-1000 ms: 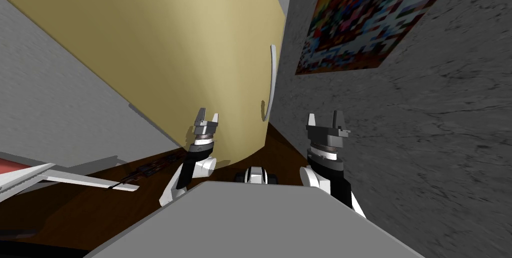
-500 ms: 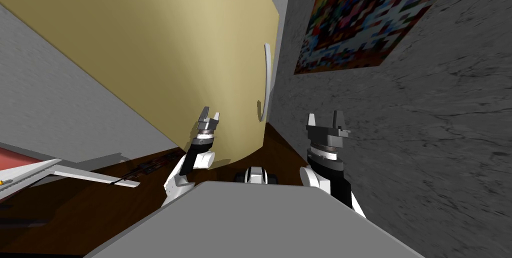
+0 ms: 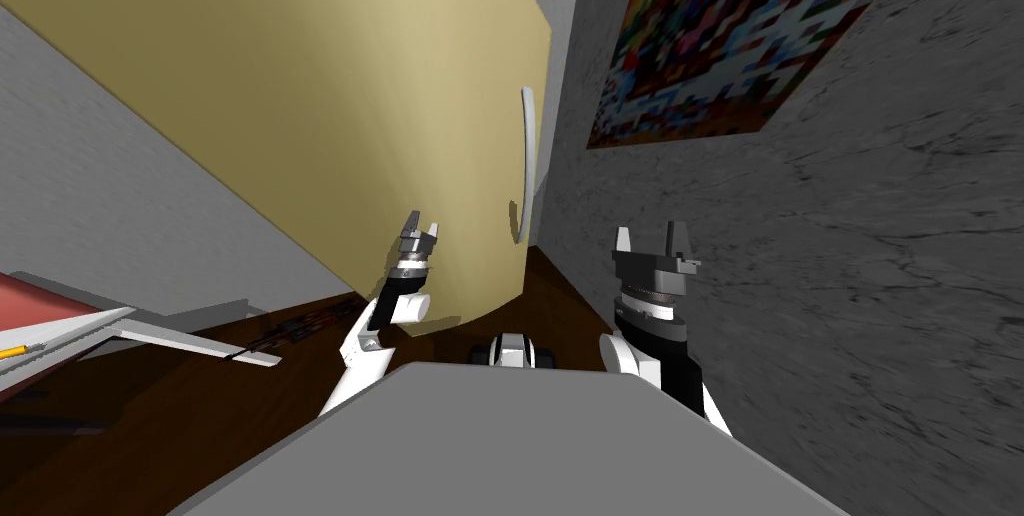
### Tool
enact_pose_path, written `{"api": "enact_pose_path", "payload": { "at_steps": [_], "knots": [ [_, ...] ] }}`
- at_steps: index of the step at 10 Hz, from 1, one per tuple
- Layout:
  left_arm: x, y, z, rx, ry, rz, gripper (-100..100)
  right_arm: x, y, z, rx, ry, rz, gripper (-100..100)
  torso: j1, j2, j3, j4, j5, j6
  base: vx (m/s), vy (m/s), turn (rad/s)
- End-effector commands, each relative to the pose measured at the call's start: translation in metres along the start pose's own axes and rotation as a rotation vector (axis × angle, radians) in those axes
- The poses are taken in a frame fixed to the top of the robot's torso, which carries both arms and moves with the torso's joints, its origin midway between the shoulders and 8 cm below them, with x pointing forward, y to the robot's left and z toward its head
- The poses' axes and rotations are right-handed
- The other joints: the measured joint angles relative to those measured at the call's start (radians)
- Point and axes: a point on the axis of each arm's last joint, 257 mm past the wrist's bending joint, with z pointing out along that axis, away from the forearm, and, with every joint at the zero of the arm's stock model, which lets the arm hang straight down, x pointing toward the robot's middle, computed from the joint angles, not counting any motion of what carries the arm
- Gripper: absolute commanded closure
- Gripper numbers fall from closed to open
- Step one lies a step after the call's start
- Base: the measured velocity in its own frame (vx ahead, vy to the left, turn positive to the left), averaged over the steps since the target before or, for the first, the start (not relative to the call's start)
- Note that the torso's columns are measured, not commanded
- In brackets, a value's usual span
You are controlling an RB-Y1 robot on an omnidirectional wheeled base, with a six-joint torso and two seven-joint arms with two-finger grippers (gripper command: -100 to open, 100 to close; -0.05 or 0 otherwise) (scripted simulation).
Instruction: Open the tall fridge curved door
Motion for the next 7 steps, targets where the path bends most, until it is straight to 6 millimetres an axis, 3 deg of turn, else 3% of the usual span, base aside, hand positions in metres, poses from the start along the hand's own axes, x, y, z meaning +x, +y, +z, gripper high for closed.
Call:
{"api": "enact_pose_path", "payload": {
  "at_steps": [1,2,4,7],
  "knots": [
    [-0.021,0.018,0.017,-0.024,-0.037,-0.016,-100,0.000,0.000,0.000,0.000,0.000,0.000,0,0.003,-0.001,0.000,0.000,0.001,0.000,0.017,-0.132,0.073],
    [-0.021,0.023,0.017,-0.032,-0.039,-0.017,-100,0.000,0.000,0.000,0.000,0.000,0.000,0,0.001,0.000,0.000,0.000,0.001,0.000,0.018,-0.124,0.023],
    [-0.043,0.043,0.031,-0.063,-0.086,-0.042,-100,0.000,0.000,0.000,0.000,0.000,0.000,0,0.001,0.001,0.000,0.000,0.001,0.000,0.007,-0.147,0.061],
    [-0.053,0.053,0.041,-0.075,-0.112,-0.061,-100,0.000,0.000,0.000,0.000,0.000,0.000,0,0.003,0.000,0.000,0.000,0.001,0.000,0.012,-0.115,0.036]
  ]
}}
